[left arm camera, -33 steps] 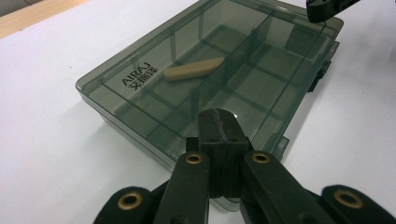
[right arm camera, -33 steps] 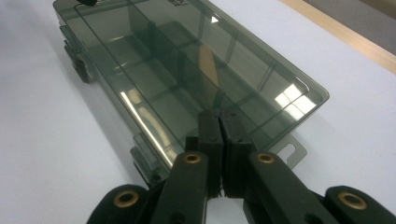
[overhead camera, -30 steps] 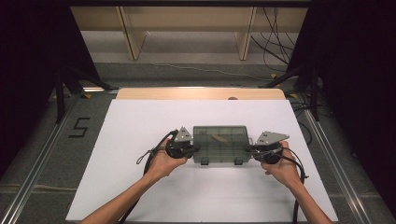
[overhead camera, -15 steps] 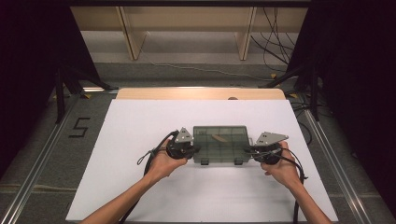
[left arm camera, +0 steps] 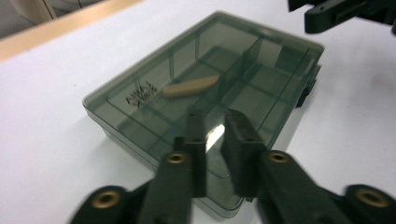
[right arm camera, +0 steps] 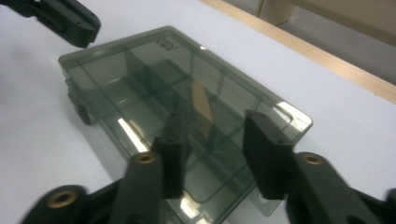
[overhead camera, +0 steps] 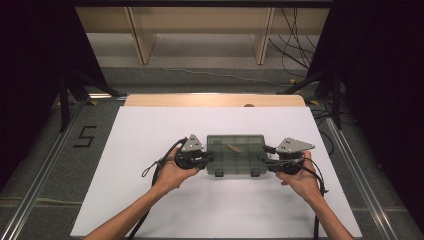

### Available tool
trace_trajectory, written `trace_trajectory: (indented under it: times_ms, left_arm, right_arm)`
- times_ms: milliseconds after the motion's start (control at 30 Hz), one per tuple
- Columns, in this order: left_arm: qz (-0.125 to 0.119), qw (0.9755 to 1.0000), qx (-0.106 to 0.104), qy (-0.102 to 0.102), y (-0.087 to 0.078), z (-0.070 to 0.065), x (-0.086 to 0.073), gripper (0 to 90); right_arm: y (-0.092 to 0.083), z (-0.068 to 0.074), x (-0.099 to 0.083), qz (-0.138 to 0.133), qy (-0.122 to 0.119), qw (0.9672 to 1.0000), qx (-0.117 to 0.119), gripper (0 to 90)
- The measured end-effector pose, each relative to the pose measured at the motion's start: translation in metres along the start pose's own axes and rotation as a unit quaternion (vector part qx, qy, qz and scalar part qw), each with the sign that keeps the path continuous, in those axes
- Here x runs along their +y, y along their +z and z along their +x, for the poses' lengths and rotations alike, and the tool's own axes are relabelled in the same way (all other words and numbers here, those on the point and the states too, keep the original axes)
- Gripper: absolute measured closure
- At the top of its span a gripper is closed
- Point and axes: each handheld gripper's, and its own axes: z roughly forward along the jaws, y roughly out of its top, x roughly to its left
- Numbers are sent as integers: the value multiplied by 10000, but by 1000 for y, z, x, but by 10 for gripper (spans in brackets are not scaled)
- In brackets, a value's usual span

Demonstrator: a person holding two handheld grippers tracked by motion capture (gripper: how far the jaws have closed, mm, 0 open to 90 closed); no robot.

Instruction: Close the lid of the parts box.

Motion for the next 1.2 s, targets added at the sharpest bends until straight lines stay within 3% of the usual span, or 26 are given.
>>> trace_trajectory:
  times_ms: [133,200,333,467,567,600,733,800,1033,1167,1200]
  left_arm:
    - [-327,9994,-28,-72,-14,-1,2,676]
    - [-440,9990,32,-87,-24,0,2,583]
    - [-623,9980,106,-98,-32,3,2,504]
    - [-789,9966,145,-174,-42,3,1,450]
    - [-924,9956,136,-117,-49,3,-1,426]
    - [-946,9953,139,-121,-51,2,-1,418]
    - [-1054,9943,120,-62,-59,2,-3,369]
    - [-1060,9942,165,-86,-62,2,-3,348]
    - [-1105,9937,173,-41,-70,3,-11,316]
    - [-1110,9934,272,-58,-76,3,-15,310]
    - [-1125,9931,325,-60,-79,3,-17,309]
  right_arm:
    - [-3,0,3,-206,160,9996,-60,474]
    - [-5,2,7,-341,297,9989,-107,426]
    - [-6,6,10,-450,301,9985,-102,375]
    - [-6,13,12,-594,420,9973,-39,329]
    - [-9,16,15,-715,542,9960,-6,318]
    - [-9,17,15,-810,542,9952,-4,308]
    - [-14,22,14,-775,546,9955,25,286]
    - [-17,26,12,-788,662,9946,97,268]
    - [-25,29,8,-930,659,9935,0,225]
    - [-30,33,7,-926,686,9933,-69,210]
    - [-31,36,8,-1039,675,9923,-23,205]
